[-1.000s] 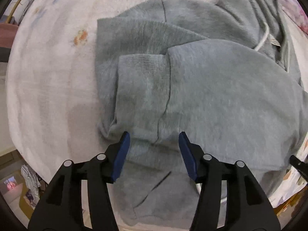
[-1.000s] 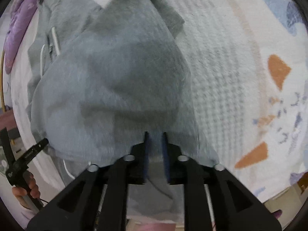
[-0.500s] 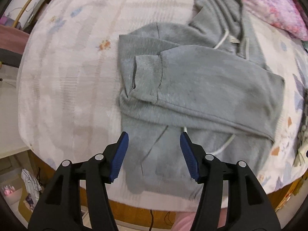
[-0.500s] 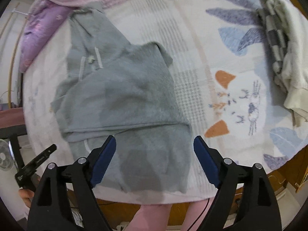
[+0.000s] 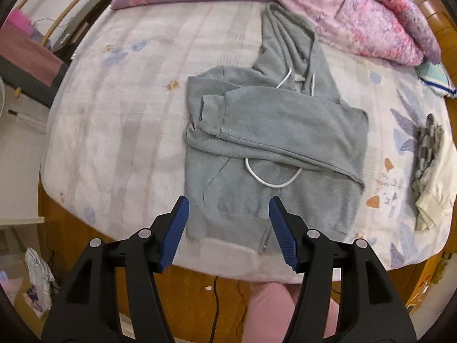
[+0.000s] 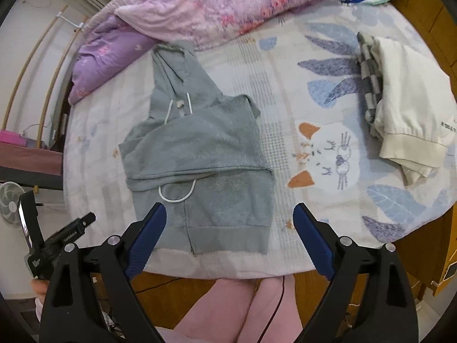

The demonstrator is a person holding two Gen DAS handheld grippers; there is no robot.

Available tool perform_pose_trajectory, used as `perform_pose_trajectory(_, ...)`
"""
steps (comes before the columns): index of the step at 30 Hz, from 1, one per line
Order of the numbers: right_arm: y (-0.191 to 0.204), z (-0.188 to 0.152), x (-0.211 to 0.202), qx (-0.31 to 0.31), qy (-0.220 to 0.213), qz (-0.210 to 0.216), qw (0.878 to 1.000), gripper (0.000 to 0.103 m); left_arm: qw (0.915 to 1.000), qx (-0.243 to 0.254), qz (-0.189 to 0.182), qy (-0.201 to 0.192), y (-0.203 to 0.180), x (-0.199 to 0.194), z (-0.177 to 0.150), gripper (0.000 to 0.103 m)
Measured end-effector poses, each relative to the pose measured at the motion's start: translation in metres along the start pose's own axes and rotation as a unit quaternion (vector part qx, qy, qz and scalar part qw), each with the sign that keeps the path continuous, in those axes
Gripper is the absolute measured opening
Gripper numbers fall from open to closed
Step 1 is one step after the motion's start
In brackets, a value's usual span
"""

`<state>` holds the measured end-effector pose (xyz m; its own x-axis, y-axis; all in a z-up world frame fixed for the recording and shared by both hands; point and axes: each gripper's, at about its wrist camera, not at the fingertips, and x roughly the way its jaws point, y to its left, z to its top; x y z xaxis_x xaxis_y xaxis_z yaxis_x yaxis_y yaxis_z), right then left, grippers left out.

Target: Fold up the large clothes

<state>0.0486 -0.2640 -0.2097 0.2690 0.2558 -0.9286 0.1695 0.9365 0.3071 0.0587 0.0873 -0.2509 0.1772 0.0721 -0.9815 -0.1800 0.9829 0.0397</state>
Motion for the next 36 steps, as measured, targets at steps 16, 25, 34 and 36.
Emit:
perform_pose_trajectory(16, 0.002, -0.021, -0.078, -0.074, -0.071, 0.040, 0.994, 0.089, 0.9919, -0.038, 0.051, -0.110, -0.035, -0.130, -0.065, 0.060)
perform_pose_trajectory(25, 0.033, -0.020, -0.087, -0.087, -0.091, 0.037, 0.991, 0.089, 0.9907, -0.012, 0.042, -0.129, -0.036, -0.142, -0.052, 0.060)
perform_pose_trajectory(34, 0.079, -0.001, -0.068, -0.027, -0.107, 0.018, 0.994, 0.089, 0.9894, 0.053, 0.016, -0.134, -0.003, -0.134, 0.010, 0.060)
perform_pose_trajectory(36, 0.089, 0.005, -0.063, -0.010, -0.110, 0.014, 0.994, 0.089, 0.9886, 0.069, 0.012, -0.134, 0.008, -0.130, 0.029, 0.063)
